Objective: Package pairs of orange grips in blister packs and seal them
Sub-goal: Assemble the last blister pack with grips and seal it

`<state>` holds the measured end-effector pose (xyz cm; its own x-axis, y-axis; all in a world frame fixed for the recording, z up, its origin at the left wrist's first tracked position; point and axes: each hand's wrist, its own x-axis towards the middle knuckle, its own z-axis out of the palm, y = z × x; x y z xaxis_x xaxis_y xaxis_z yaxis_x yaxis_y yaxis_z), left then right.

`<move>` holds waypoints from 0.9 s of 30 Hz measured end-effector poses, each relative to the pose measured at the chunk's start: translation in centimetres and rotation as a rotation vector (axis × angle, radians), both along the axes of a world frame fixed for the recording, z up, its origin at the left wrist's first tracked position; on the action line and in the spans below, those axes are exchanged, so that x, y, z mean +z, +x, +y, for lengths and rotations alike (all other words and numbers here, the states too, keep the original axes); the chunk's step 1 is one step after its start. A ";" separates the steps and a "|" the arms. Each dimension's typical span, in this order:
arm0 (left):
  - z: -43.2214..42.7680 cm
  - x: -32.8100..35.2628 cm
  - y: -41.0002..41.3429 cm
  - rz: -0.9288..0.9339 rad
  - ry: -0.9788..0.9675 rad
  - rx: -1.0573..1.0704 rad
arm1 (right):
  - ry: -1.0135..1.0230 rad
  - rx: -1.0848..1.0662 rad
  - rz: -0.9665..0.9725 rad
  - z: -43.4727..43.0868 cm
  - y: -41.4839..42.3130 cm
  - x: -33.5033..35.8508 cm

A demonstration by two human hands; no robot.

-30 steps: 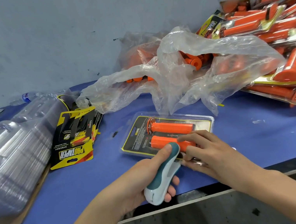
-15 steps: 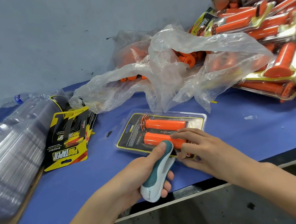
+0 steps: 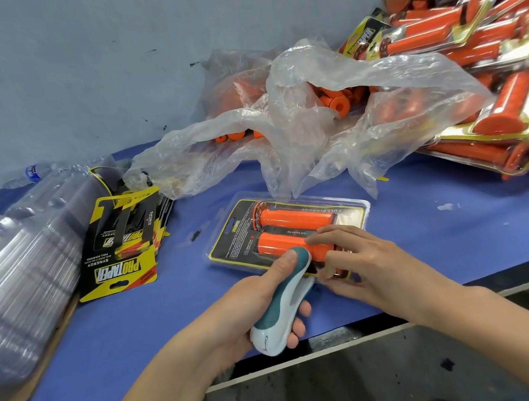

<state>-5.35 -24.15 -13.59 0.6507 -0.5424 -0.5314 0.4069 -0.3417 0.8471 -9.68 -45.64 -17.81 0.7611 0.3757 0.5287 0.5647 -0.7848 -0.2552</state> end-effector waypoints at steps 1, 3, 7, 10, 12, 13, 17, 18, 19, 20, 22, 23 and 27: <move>0.0 0.0 0.0 -0.002 -0.001 -0.001 | -0.003 -0.001 0.006 0.0 0.0 0.0; 0.0 -0.1 0.0 -0.003 -0.001 0.003 | -0.001 0.000 0.013 -0.1 0.0 0.1; 0.5 -0.1 0.2 -0.007 0.000 0.031 | 0.043 -0.014 -0.013 0.1 -0.3 0.7; 0.6 0.0 0.2 -0.008 -0.001 0.038 | 0.074 -0.032 -0.032 0.3 -0.5 0.7; 0.5 0.0 0.1 -0.010 0.006 0.038 | 0.090 -0.054 -0.049 0.2 -0.5 0.8; 0.5 0.0 0.1 -0.011 0.011 0.037 | 0.091 -0.061 -0.050 0.2 -0.5 0.8; 0.5 0.0 0.1 -0.018 0.046 0.031 | 0.077 -0.080 -0.019 0.1 -0.5 0.8; 0.5 0.0 0.1 -0.017 0.048 0.031 | 0.062 -0.082 -0.010 0.1 -0.5 0.8; 0.4 0.0 0.0 -0.015 0.044 0.034 | 0.052 -0.078 -0.003 0.2 -0.5 0.8; 0.4 0.1 0.0 -0.012 0.037 0.038 | 0.030 -0.074 -0.002 0.4 -0.6 0.8; 0.2 0.2 -0.1 -0.013 0.018 0.048 | -0.075 -0.079 -0.030 0.9 -0.5 0.7; 0.1 0.2 -0.1 -0.019 0.010 0.052 | -0.141 -0.098 -0.050 1.2 -0.4 0.6; -0.3 0.3 -0.3 -0.026 -0.004 0.063 | -0.260 -0.188 -0.129 2.1 0.1 1.0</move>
